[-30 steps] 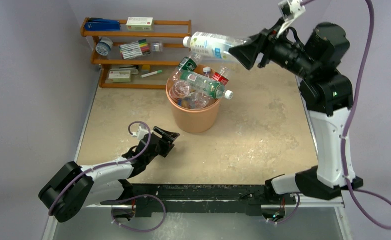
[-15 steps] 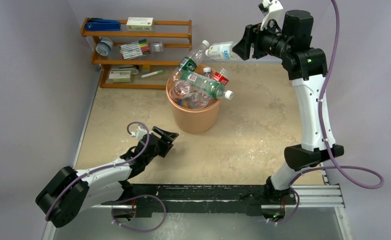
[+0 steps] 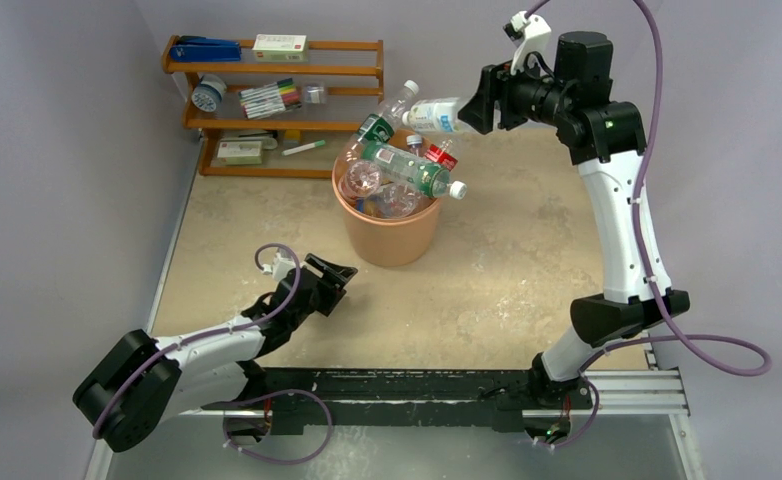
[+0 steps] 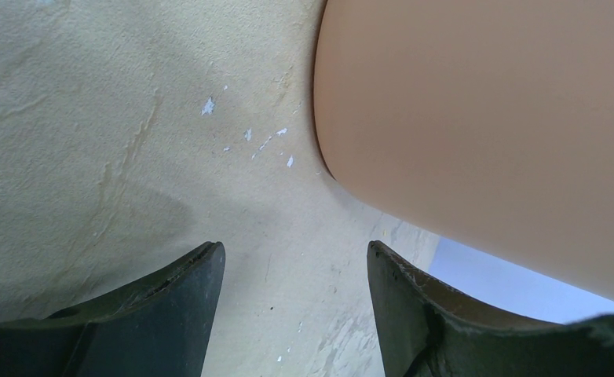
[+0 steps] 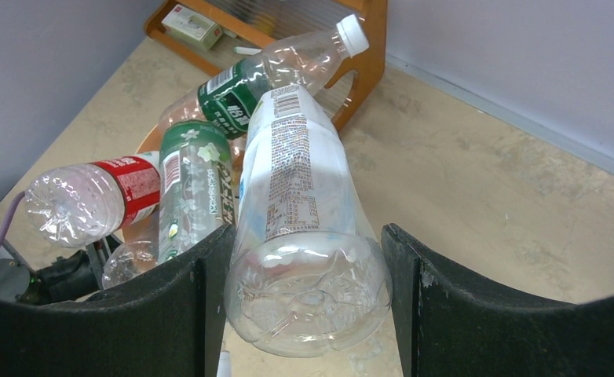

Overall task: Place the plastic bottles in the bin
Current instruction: Place the plastic bottle in the trash bin.

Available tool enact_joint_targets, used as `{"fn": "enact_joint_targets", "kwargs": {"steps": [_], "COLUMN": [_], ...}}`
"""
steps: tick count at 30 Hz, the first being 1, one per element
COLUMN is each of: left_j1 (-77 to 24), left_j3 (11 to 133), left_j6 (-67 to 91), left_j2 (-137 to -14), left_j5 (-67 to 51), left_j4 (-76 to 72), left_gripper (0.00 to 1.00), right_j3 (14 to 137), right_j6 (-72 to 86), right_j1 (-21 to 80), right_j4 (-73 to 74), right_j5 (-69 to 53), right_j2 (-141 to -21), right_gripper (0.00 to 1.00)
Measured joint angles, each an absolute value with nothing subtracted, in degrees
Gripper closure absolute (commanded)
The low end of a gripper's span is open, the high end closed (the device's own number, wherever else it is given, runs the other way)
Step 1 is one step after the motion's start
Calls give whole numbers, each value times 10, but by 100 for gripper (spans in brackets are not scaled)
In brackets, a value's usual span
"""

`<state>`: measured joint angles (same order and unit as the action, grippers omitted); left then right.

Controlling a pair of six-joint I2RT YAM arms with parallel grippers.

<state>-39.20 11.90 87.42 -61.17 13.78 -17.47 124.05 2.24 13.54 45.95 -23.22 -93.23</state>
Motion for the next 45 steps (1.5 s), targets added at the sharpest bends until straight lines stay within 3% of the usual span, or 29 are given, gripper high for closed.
{"fn": "enact_joint_targets", "kwargs": {"steps": [23, 40, 45], "left_j1": [-392, -392, -392], "left_j3": [124, 126, 126], "left_j6": [874, 874, 874], "left_j2": [-630, -635, -635], "left_j5": [138, 138, 138], "left_j4": [-180, -184, -187], "left_gripper": [35, 35, 35], "right_j3": [1254, 1240, 1240], "right_j6": [4, 12, 20], "right_j1": [188, 202, 202], "right_j4": [464, 447, 438], "right_j5": [-263, -204, -198], "right_j2": [-952, -982, -981], "right_gripper": [30, 16, 7]}}
